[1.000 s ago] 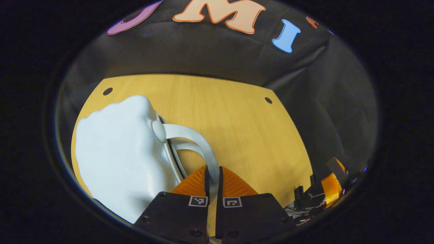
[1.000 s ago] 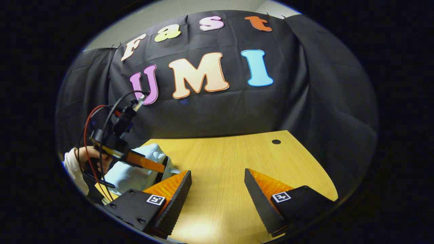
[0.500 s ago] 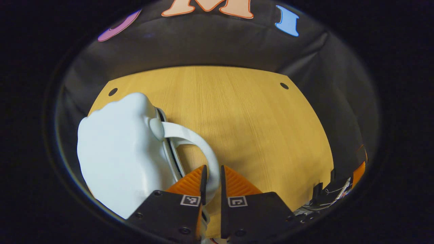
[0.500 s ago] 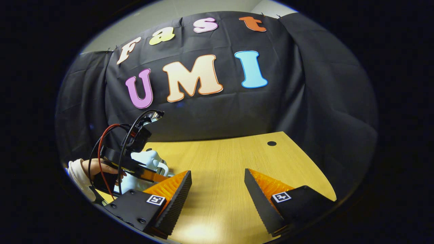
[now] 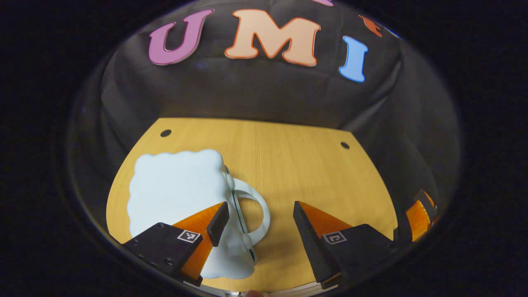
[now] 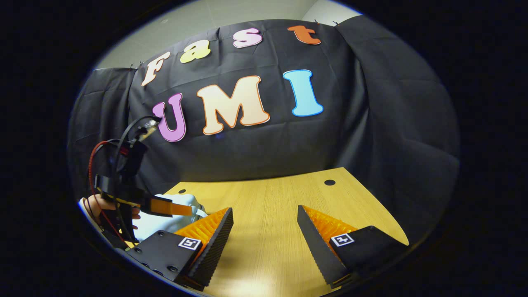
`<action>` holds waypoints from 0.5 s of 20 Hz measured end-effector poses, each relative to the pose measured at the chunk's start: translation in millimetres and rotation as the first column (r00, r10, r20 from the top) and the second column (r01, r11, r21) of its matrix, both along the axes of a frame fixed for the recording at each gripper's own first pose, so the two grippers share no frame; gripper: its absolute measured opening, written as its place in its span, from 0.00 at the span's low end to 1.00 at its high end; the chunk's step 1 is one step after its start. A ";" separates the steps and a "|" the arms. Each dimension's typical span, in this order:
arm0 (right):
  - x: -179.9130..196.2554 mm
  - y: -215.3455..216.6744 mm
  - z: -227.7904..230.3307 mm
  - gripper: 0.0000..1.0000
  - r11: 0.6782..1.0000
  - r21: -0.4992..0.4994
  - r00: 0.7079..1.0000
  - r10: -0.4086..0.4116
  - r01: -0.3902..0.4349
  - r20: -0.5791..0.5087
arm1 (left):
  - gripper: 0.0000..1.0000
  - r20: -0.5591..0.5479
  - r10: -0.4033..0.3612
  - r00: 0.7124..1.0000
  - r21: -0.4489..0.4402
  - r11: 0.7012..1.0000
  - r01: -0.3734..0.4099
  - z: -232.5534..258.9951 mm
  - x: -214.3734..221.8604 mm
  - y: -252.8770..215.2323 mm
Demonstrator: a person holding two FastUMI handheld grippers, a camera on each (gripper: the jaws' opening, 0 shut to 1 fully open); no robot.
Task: First open the suitcase, pack the skin care products into it, and then close the suitcase.
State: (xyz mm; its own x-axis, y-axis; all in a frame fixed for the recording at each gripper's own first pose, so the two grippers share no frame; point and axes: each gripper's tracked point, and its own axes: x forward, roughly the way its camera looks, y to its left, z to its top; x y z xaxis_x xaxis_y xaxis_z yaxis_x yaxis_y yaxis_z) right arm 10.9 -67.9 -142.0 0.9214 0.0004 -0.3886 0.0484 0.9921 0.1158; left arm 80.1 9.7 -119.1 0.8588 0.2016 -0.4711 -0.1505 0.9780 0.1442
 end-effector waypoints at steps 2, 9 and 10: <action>0.2 0.0 7.7 0.98 1.000 0.009 1.000 -0.005 0.005 0.015 | 0.92 0.095 -0.003 0.995 0.008 1.000 0.002 23.7 -14.9 -4.4; -13.1 1.4 25.9 0.98 0.999 0.032 0.998 -0.036 0.034 0.044 | 0.95 0.321 -0.044 0.946 0.121 0.993 0.005 75.9 -51.1 -14.0; -16.1 1.6 27.5 0.98 0.999 0.034 0.998 -0.044 0.042 0.048 | 0.95 0.325 -0.055 0.944 0.137 0.990 0.011 74.8 -53.2 -14.1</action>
